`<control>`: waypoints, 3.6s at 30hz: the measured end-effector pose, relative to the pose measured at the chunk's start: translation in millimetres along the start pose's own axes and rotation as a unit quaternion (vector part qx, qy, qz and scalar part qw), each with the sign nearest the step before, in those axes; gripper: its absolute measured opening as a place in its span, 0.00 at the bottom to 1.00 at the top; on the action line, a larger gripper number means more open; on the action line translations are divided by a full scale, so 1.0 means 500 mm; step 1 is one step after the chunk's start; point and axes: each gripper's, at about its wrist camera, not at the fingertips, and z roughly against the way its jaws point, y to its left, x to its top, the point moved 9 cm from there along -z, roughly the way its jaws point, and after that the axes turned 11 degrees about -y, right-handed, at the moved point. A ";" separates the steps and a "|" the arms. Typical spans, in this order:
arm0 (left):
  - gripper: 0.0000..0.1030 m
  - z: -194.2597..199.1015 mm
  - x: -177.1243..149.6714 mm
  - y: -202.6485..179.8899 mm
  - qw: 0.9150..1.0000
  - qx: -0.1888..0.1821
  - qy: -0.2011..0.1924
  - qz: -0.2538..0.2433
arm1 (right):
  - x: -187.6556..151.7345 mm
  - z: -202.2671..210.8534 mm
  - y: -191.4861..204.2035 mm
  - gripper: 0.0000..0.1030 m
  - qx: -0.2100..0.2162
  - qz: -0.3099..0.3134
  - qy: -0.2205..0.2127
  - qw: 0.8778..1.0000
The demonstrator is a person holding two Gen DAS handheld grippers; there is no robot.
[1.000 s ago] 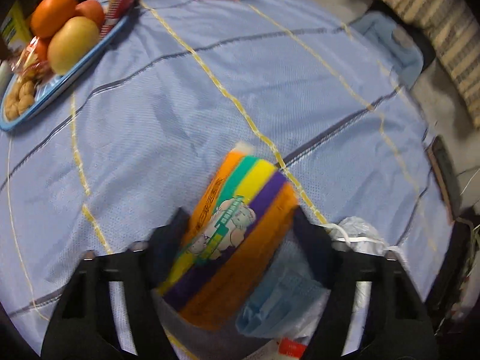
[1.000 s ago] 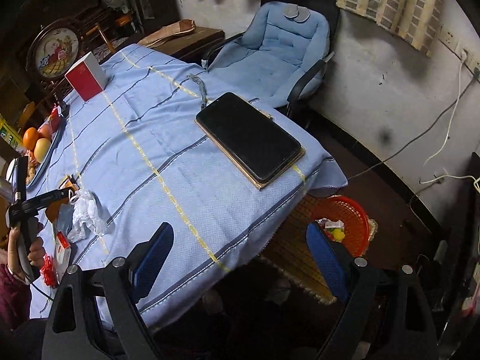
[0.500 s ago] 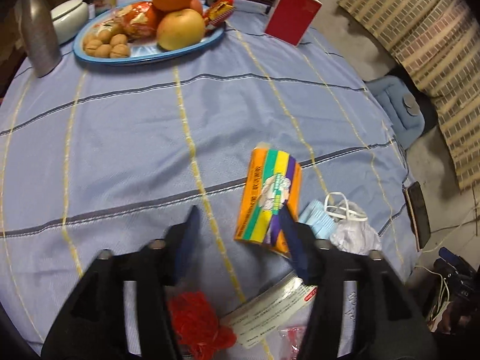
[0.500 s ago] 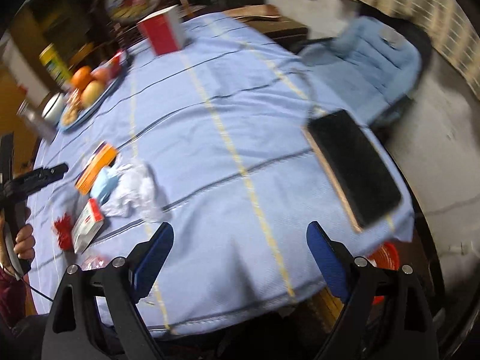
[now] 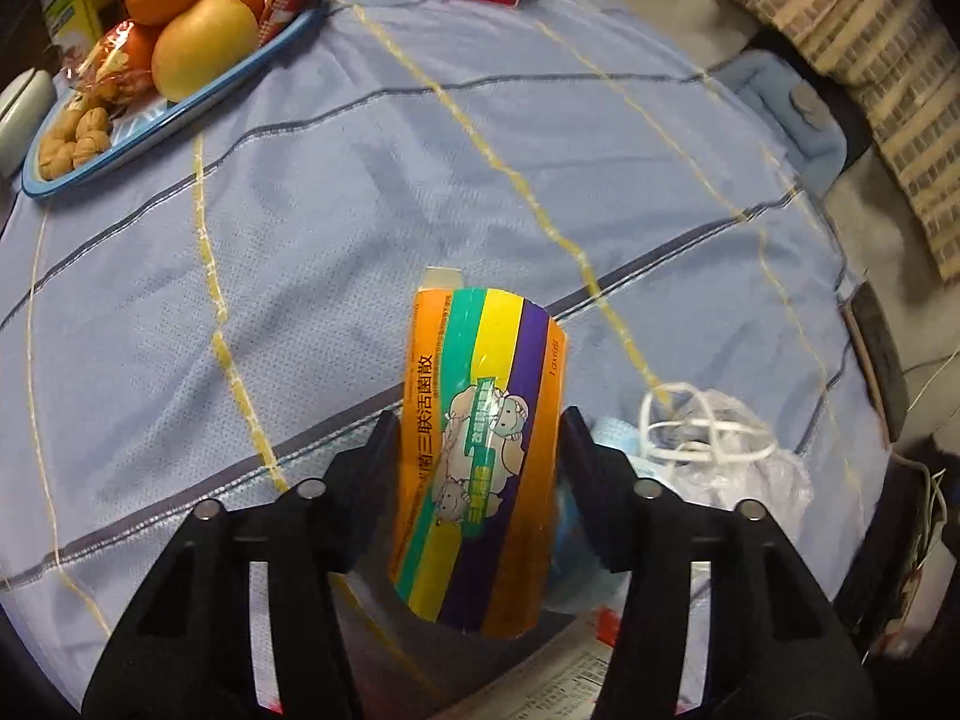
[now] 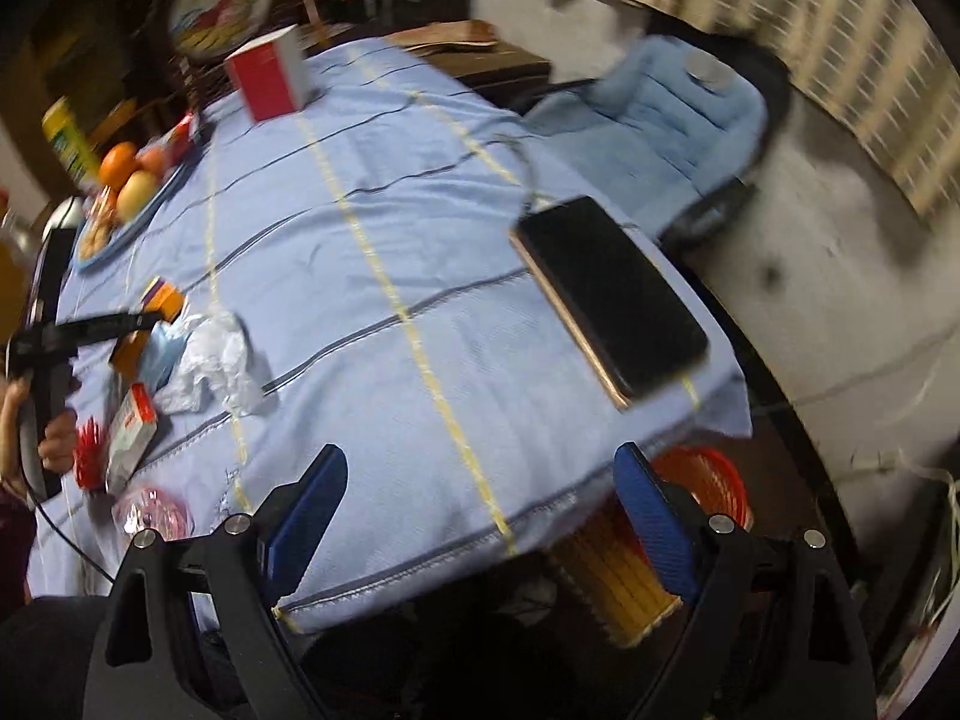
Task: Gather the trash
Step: 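Grasp the white medicine box with the right gripper while left holds the snack box, then carry both boxes over the red wastebasket and open both grippers to drop them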
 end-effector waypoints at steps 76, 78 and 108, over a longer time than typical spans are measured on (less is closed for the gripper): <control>0.51 0.368 -0.118 0.158 0.982 0.031 -0.111 0.147 | 0.021 -0.131 0.497 0.50 0.279 0.129 0.095 0.947; 0.51 0.360 -0.112 0.147 0.984 0.027 -0.108 0.140 | 0.013 -0.135 0.486 0.50 0.278 0.129 0.096 0.947; 0.51 0.355 -0.108 0.110 0.989 0.018 -0.099 0.108 | 0.035 -0.115 0.571 0.52 0.328 0.056 0.102 0.937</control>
